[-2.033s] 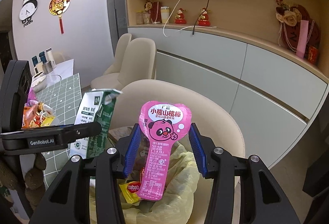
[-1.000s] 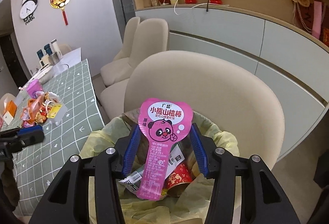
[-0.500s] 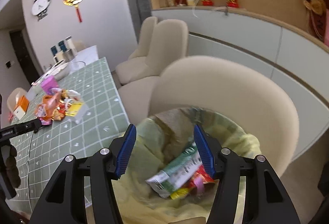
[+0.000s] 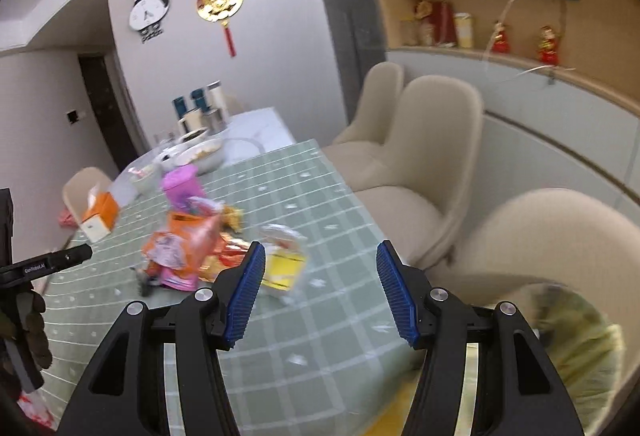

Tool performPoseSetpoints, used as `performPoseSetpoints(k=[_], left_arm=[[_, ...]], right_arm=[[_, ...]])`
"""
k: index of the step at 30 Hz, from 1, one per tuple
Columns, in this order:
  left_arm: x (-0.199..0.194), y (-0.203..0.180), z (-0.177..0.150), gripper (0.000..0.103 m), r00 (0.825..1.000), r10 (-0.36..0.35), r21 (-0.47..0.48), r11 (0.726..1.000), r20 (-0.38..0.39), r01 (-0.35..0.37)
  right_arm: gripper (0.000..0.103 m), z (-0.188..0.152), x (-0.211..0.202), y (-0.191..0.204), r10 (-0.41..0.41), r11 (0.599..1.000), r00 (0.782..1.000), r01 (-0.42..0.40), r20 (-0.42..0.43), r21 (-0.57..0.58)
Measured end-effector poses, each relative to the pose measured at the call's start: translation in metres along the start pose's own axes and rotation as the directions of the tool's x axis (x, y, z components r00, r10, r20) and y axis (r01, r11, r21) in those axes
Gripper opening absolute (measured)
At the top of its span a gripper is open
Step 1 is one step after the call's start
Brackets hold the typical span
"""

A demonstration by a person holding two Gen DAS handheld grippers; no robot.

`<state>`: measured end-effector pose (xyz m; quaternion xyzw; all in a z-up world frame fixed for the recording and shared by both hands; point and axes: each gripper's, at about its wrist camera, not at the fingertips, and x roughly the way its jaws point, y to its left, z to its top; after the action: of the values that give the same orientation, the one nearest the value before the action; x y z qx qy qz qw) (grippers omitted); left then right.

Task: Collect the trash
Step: 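Move both tools back over the remaining wrappers on the table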

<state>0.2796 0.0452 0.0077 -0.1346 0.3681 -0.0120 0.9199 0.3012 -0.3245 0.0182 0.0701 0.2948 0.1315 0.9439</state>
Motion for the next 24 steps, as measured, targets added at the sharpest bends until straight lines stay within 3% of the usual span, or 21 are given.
performPoseSetpoints(k=[4,11,17,20,24], left_arm=[[-0.007,0.039,0.014,0.060,0.999,0.037,0.020,0.999,0.023,-0.037],[0.015,0.088,0.009,0.060,0.999,-0.005,0.023,1.000,-0.051,0.007],[0.051,0.084,-0.001,0.060,0.987,-0.084,0.019,0.996,-0.139,0.088],[0.062,0.071,-0.012,0.060,0.986,-0.063,0.019,0.998,-0.152,0.067],[0.077,0.062,-0.027,0.060,0.985,-0.008,-0.015,1.000,-0.173,0.006]], right_arm=[[0.055,0.007,0.017,0.040,-0.016,0.998,1.000,0.016,-0.007,-0.058],[0.055,0.001,0.040,0.077,-0.045,0.993,0.996,0.037,-0.072,-0.116],[0.055,-0.013,0.046,0.085,-0.084,0.985,0.989,0.064,-0.125,-0.157],[0.055,-0.022,0.046,0.077,-0.093,0.979,0.985,0.064,-0.147,-0.191],[0.055,-0.039,0.050,0.059,-0.044,0.985,0.980,0.011,-0.193,-0.172]])
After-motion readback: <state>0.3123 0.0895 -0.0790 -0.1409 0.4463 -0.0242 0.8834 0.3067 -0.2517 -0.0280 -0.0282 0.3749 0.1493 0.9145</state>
